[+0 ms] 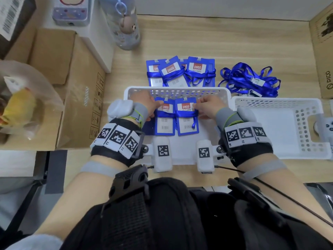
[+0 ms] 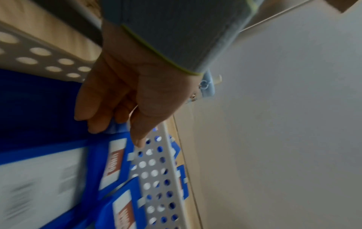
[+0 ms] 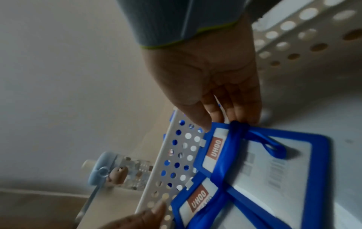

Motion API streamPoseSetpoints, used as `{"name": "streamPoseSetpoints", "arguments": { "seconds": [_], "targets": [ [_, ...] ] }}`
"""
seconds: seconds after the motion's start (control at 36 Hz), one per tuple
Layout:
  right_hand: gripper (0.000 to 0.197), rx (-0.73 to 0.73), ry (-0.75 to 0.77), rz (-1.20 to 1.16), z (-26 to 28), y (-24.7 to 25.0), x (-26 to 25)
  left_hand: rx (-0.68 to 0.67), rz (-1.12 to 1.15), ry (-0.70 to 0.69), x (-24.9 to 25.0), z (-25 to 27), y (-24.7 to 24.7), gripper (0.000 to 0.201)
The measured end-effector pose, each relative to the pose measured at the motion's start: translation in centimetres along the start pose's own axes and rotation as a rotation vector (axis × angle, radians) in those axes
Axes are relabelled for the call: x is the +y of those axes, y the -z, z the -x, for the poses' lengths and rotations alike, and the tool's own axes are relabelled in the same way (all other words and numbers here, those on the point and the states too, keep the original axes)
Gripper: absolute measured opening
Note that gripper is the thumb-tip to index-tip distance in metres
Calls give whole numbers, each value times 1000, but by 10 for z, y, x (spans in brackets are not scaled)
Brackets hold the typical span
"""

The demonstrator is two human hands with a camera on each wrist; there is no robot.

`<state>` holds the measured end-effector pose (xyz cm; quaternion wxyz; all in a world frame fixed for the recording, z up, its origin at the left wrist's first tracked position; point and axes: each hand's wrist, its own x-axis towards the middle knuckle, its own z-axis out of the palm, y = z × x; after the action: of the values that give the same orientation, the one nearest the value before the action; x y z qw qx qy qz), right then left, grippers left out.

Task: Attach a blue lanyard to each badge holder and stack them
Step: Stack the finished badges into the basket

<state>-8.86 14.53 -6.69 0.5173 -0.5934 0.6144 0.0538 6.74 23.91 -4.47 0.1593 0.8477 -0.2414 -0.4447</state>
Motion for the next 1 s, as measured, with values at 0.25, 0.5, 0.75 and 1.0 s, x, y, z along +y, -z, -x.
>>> {"name": "streamPoseSetpoints", "arguments": {
  "seconds": [0.25,0.5,0.75,1.0],
  "targets": [
    [24,-26,218,203,15,36,-39,112,333,-227,33,-21,26,22],
    [45,257,235,92,-50,46,-41,238,220,-287,46,-65,15,43],
    [44,243,220,190,-80,46,-40,208,119,-346,57,-93,5,31],
    [9,366,376,52,-73,52,-44,217,17,-444,73,-90,16,18]
  ]
}}
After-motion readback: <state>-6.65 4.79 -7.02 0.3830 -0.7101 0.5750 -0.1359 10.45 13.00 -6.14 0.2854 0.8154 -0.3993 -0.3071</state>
